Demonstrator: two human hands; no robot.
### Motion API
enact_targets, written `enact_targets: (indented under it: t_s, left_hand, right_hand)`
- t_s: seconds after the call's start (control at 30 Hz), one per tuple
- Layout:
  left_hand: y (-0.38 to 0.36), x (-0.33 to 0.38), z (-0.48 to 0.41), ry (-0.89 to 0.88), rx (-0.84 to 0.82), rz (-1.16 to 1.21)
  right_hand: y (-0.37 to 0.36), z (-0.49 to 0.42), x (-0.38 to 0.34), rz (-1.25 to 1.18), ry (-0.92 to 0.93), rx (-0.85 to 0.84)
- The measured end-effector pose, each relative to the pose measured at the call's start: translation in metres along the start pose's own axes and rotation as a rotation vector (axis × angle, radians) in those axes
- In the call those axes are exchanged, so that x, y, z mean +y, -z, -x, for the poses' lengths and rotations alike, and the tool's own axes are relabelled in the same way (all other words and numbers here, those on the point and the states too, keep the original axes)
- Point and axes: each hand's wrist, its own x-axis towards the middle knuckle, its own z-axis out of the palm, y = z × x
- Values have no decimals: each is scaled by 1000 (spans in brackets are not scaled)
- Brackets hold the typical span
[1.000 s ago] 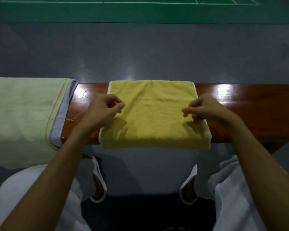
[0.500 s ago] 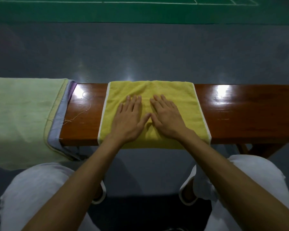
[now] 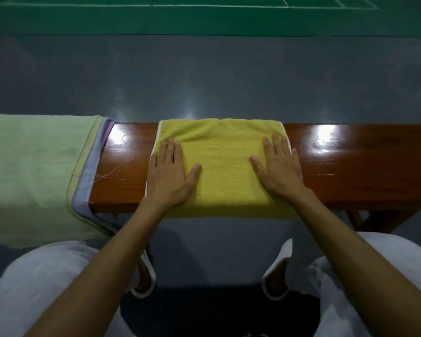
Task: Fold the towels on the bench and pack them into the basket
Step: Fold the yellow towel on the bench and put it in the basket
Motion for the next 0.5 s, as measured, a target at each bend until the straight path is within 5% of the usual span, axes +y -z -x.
enact_targets:
  t_s: [0.2,0.4,0.5]
  left_hand:
    - [21,-2,4,-2,198,29]
    - [31,-14,6,22,275,461]
    - [31,-18,10,77,283,381]
  right_hand:
    - [1,6,-1,18,9,-29]
    - [4,6,0,-94,9,62]
    - [12,5,3,-227,-3,175]
